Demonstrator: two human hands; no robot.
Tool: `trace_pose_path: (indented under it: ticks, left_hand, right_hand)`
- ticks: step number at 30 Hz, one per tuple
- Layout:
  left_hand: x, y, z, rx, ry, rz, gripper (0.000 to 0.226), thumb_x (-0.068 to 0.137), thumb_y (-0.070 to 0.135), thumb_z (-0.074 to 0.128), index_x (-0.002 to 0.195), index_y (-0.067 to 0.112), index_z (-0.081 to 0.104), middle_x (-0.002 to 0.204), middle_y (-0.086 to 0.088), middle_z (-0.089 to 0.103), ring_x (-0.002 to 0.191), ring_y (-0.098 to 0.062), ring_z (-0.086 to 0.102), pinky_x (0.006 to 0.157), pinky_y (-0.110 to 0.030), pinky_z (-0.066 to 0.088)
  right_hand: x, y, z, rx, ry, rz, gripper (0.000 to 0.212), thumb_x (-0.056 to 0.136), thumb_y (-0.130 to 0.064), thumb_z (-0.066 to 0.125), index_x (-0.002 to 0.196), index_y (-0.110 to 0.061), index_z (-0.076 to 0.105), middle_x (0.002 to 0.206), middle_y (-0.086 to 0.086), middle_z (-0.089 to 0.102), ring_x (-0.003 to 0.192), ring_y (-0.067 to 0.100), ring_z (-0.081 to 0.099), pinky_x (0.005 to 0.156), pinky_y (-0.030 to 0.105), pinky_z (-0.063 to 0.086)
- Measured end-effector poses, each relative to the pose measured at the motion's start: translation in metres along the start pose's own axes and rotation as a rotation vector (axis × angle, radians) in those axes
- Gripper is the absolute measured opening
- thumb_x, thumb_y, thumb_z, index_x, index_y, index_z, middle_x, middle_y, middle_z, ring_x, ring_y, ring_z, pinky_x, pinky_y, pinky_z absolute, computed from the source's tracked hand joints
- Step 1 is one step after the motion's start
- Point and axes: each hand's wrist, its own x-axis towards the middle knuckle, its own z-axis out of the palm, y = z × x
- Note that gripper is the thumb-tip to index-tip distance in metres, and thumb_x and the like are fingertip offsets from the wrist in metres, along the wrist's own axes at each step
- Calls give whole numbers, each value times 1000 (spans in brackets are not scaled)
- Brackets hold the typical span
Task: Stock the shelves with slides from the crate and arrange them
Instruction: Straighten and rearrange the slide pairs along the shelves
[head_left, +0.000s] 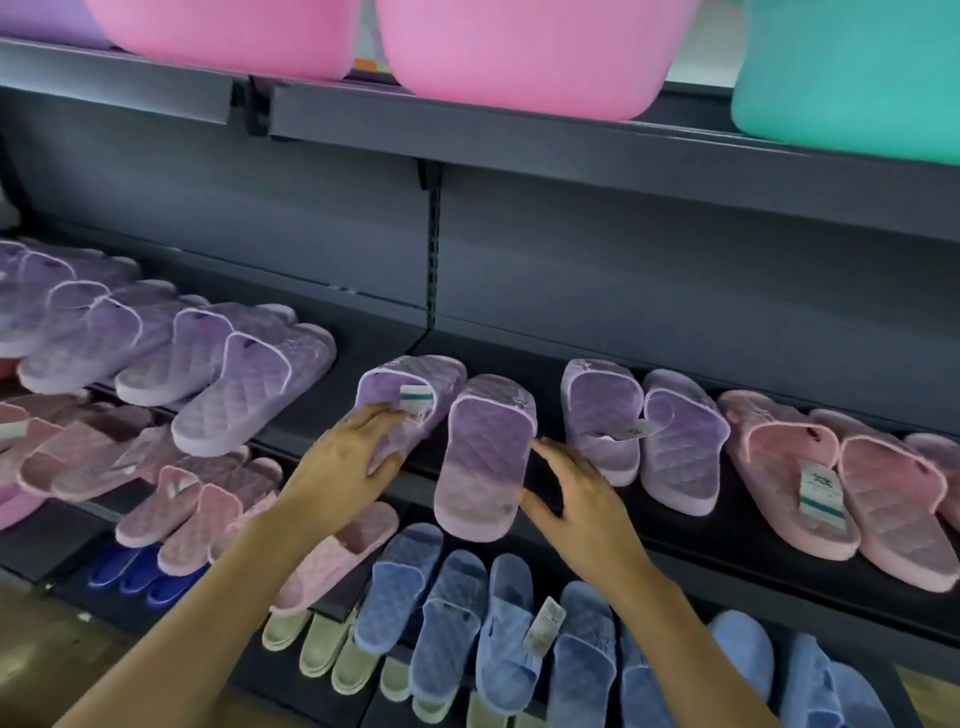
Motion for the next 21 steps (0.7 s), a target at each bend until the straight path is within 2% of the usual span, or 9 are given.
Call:
trace_pose_path:
  ticks: [3, 6, 9, 11, 13, 15, 17, 19, 21]
  left_hand:
    - [19, -20, -2, -56, -63, 11, 72, 70, 51, 31, 124, 11, 57, 127, -7, 58, 102, -30, 61, 82, -28, 45]
    - [40, -39, -2, -9, -182, 53, 64, 76, 49, 37, 133, 24, 49, 126, -6, 59, 97, -29, 61, 81, -30, 45]
    - [57, -54, 2, 45, -279, 166, 64, 79, 54, 34, 138, 32, 41, 138, 1, 50, 106, -29, 60, 87, -29, 46]
    - [66, -60, 5, 18, -311, 241, 80, 68, 63, 18, 137, 31, 43, 143, 9, 43, 114, -24, 57, 92, -28, 46]
    - [73, -64, 10, -26, -338, 298, 84, 67, 65, 15, 133, 25, 49, 142, 8, 45, 121, -19, 52, 95, -28, 44]
    - [78, -63, 11, -39, -342, 343, 72, 77, 64, 25, 128, 22, 54, 138, 6, 50, 121, -17, 51, 95, -29, 44]
    - [81, -62, 13, -34, -304, 384, 46, 89, 52, 45, 121, 21, 59, 130, 6, 55, 114, -17, 54, 89, -29, 45]
    - [83, -60, 17, -27, -226, 415, 30, 92, 37, 49, 113, 20, 62, 119, 4, 61, 103, -18, 58, 80, -28, 44]
    - [84, -59, 19, -11, -164, 421, 24, 93, 30, 47, 106, 18, 64, 109, 1, 64, 94, -20, 61, 73, -28, 43]
  right_hand:
    - [11, -14, 15, -2, 18, 58, 58, 88, -43, 56, 138, -17, 42, 138, -2, 46, 126, 15, 44, 99, 24, 36]
    - [18, -26, 31, -24, 81, 123, 67, 80, -57, 40, 130, -13, 52, 125, 3, 57, 112, 23, 54, 88, 27, 42]
    - [22, -31, 45, -52, 205, 177, 59, 79, -49, 43, 116, -8, 62, 109, 7, 65, 97, 29, 61, 78, 30, 46]
    - [20, -36, 51, -54, 252, 225, 58, 78, -48, 43, 114, -7, 63, 106, 7, 66, 96, 28, 61, 78, 28, 44]
    - [18, -45, 56, -40, 271, 281, 61, 77, -50, 41, 114, -7, 63, 108, 7, 65, 98, 26, 59, 80, 27, 44]
    - [18, -52, 61, -46, 276, 327, 63, 75, -51, 40, 115, -8, 62, 108, 5, 64, 98, 23, 57, 80, 28, 46]
    - [18, -56, 66, -61, 266, 374, 65, 73, -53, 37, 118, -12, 61, 108, 1, 62, 98, 18, 53, 77, 24, 43]
    - [18, -59, 70, -85, 262, 396, 67, 72, -54, 36, 119, -14, 60, 111, -1, 60, 98, 13, 48, 76, 21, 37]
    - [19, -61, 72, -108, 255, 411, 68, 71, -54, 35, 120, -14, 60, 114, -1, 59, 100, 14, 47, 78, 20, 35]
